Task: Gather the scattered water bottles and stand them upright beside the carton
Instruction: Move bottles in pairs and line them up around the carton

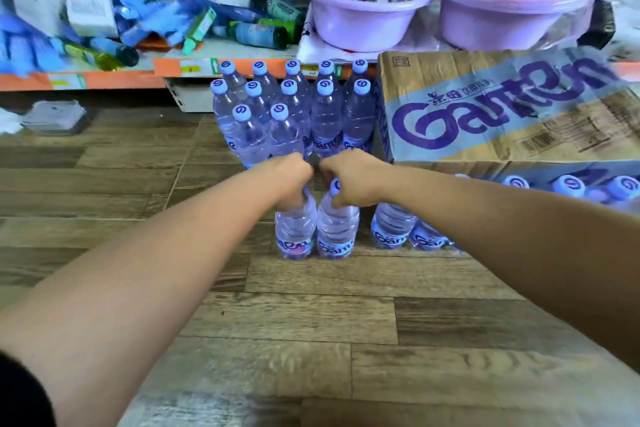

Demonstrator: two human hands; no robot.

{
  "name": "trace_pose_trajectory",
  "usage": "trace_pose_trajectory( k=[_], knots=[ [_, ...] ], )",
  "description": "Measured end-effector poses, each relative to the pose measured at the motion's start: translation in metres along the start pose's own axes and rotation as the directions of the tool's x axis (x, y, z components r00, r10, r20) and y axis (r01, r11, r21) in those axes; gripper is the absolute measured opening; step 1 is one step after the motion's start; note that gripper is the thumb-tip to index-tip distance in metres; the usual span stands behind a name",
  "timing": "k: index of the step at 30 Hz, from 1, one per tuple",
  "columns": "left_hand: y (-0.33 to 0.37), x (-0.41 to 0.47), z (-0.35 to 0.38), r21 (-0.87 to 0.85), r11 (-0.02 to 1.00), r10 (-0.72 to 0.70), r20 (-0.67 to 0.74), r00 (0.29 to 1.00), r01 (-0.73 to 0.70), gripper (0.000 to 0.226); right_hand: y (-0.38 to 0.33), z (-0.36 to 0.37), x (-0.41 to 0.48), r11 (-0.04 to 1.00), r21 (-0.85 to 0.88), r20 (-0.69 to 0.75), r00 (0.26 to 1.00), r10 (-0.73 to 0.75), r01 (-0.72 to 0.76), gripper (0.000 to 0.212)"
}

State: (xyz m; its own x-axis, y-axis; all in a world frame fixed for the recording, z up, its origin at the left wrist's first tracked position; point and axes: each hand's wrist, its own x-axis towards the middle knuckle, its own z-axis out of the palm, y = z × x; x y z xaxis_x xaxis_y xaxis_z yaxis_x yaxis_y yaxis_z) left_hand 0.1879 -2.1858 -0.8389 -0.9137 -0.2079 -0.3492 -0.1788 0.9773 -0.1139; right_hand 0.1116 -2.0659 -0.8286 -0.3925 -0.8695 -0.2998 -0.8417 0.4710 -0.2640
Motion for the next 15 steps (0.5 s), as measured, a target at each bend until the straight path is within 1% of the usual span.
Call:
trace_pose_trajectory(
  k=[4,7,9,11,15],
  knots=[
    [0.02,-0.028,0.004,-0.039,0.995,0.092,0.109,0.99,-0.088,0.02,-0.003,0.002,-0.031,0.999,-0.008,0.05,0.998,-0.047,0.047,0.024],
    [0.044,-0.041,0.002,-0.064,0.99,0.136,0.134,0.982,-0.128,0.022,0.0,0.007,-0.055,0.998,-0.011,0.06,0.997,-0.057,0.058,0.026],
    [0.058,-0.044,0.0,-0.076,0.986,0.155,0.124,0.98,-0.147,0.025,0.007,0.011,-0.069,0.999,-0.011,0.063,0.997,-0.051,0.052,0.024],
    [0.073,-0.044,-0.003,-0.088,0.983,0.169,0.106,0.98,-0.16,0.024,0.019,0.013,-0.085,1.0,0.008,0.07,0.997,-0.021,0.02,0.024],
    [0.108,-0.035,-0.004,-0.127,0.974,0.197,0.076,0.978,-0.186,0.017,0.041,0.012,-0.109,0.996,0.006,0.065,0.994,0.086,-0.087,0.035]
  ],
)
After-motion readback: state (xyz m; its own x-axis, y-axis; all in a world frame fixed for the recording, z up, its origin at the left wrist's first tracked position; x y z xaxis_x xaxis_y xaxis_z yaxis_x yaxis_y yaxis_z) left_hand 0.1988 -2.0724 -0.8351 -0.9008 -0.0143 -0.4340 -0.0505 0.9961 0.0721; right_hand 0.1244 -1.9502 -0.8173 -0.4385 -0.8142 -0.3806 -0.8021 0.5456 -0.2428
